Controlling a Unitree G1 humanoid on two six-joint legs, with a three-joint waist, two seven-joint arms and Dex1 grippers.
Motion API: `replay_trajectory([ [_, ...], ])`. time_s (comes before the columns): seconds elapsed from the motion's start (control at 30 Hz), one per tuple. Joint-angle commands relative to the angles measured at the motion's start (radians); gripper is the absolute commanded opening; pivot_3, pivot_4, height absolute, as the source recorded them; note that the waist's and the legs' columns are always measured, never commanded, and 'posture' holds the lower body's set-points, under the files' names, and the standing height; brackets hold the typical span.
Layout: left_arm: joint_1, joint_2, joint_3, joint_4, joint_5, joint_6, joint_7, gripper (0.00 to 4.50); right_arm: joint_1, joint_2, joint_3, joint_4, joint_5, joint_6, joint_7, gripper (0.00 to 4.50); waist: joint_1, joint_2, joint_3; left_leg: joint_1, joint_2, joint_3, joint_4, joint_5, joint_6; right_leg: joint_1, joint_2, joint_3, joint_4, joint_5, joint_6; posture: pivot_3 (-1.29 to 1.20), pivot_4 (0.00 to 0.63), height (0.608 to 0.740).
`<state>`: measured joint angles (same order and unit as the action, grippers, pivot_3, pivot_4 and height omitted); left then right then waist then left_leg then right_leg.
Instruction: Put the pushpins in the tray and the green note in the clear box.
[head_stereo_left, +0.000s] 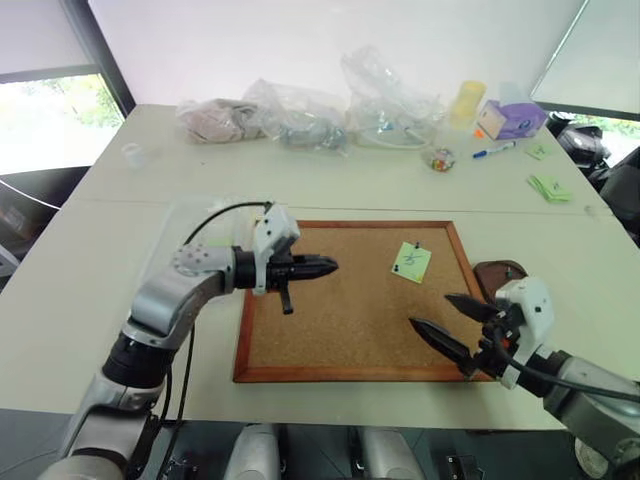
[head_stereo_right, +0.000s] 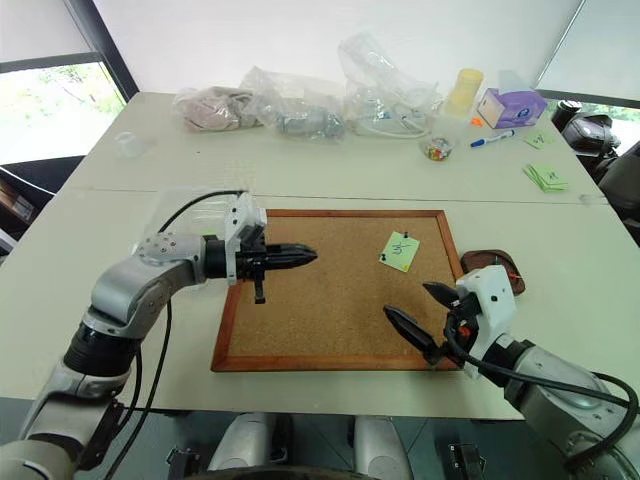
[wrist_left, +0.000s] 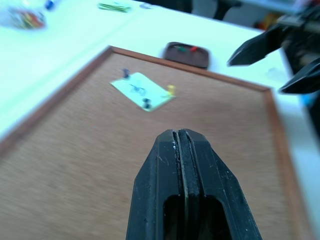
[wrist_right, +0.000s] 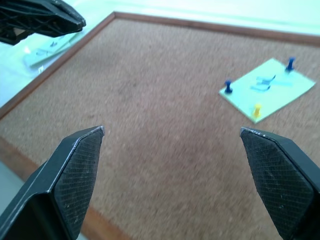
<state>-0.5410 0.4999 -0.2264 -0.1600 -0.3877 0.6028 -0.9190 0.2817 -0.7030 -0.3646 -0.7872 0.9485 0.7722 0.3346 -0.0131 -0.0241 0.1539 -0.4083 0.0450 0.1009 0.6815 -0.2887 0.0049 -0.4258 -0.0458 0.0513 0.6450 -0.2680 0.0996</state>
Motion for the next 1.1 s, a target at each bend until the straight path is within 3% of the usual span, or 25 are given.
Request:
replay_trajectory([
  [0.03, -0.007, -0.021, -0.067, 0.051, 0.080, -0.042, 0.020, 0.04, -0.105, -0.004, 0.043, 0.072, -0.078, -0.016, -0.027, 4.50, -0.002, 0.000, 0.000, 0.000, 0.000, 0.000, 0.000, 0.000, 0.000, 0.000, 0.000, 0.000, 0.000, 0.000, 0.000, 0.00, 0.150, 0.737],
  [0.23, -0.008, -0.038, -0.123, 0.087, 0.143, -0.049, 0.012, 0.04, -0.340, 0.019, 0.147, 0.311, -0.272, -0.063, -0.045, 4.50, 0.001, 0.000, 0.000, -0.001, 0.000, 0.000, 0.000, 0.000, 0.000, -0.001, 0.000, 0.000, 0.000, 0.000, 0.000, 0.00, 0.150, 0.737],
  [0.53, -0.018, -0.025, -0.183, 0.142, 0.240, -0.023, 0.013, 0.04, -0.577, 0.099, 0.273, 0.613, -0.449, -0.132, 0.006, 4.50, 0.000, 0.000, 0.000, -0.001, 0.000, 0.001, 0.001, 0.000, 0.000, -0.001, 0.000, 0.000, 0.001, 0.002, 0.003, 0.00, 0.150, 0.737],
  [1.0, 0.006, -0.034, -0.184, 0.104, 0.247, 0.009, 0.017, 0.04, -0.691, 0.164, 0.291, 0.822, -0.560, -0.195, 0.096, 4.50, 0.000, 0.001, 0.000, 0.000, 0.000, 0.001, 0.001, 0.000, 0.000, -0.001, 0.000, 0.000, 0.002, 0.002, 0.004, 0.00, 0.150, 0.737],
  [1.1, 0.007, -0.034, -0.183, 0.099, 0.246, 0.016, 0.019, 0.00, -0.697, 0.173, 0.288, 0.839, -0.566, -0.190, 0.114, 3.69, 0.001, 0.001, 0.000, 0.000, 0.000, 0.001, 0.001, 0.000, 0.000, -0.001, 0.000, 0.000, 0.002, 0.002, 0.004, 0.00, 0.150, 0.737],
])
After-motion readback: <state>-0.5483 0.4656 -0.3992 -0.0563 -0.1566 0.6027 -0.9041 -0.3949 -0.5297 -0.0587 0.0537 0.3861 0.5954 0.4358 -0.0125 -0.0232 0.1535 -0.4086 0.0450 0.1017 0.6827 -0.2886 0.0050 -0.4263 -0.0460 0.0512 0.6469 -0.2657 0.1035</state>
